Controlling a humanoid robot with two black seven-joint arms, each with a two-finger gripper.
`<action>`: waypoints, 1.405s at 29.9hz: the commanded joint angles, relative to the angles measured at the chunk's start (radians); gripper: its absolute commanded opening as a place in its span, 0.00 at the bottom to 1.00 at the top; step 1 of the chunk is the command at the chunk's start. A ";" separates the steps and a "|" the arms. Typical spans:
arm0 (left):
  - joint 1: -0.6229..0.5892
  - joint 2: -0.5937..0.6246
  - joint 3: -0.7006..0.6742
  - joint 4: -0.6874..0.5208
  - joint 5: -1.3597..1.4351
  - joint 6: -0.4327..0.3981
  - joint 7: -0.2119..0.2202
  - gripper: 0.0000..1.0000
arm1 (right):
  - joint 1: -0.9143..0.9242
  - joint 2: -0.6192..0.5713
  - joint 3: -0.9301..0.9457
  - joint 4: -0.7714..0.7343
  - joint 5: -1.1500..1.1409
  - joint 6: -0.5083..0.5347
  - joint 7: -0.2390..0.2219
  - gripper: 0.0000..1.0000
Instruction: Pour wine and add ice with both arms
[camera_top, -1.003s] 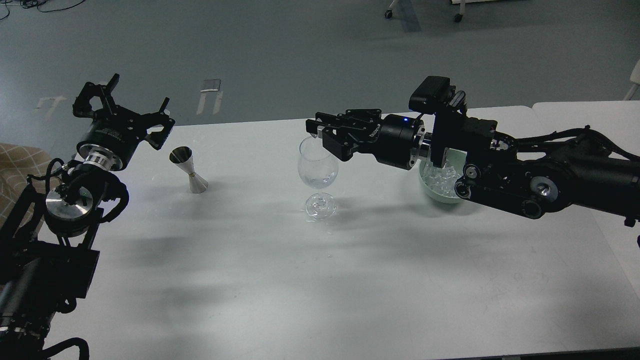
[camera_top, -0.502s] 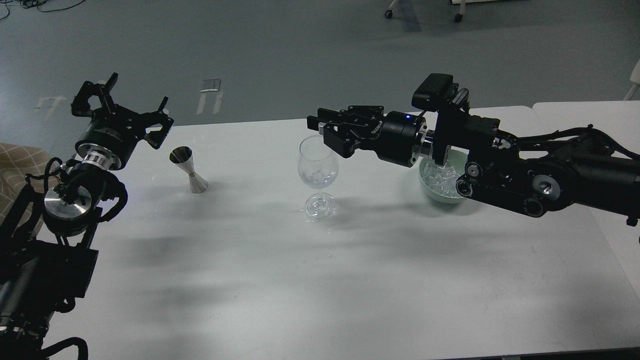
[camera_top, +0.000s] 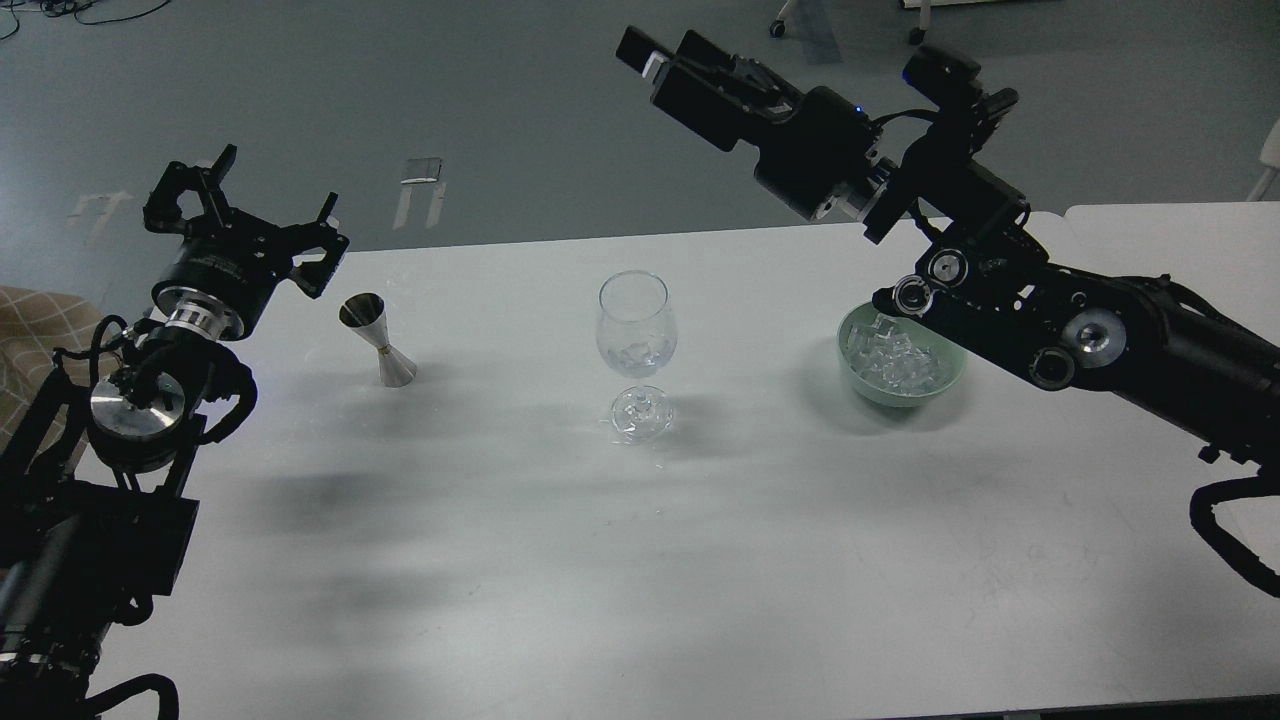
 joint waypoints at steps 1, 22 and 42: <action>-0.003 -0.003 -0.003 0.000 -0.003 -0.008 -0.011 0.96 | -0.024 0.055 0.156 -0.016 0.015 0.007 -0.012 1.00; -0.017 -0.011 0.017 0.002 0.002 -0.103 -0.031 0.96 | 0.007 0.101 0.310 -0.189 0.742 0.102 -0.014 0.92; -0.167 -0.055 0.157 0.117 0.020 -0.015 -0.047 0.97 | -0.134 0.104 0.420 -0.384 0.926 0.394 -0.025 0.99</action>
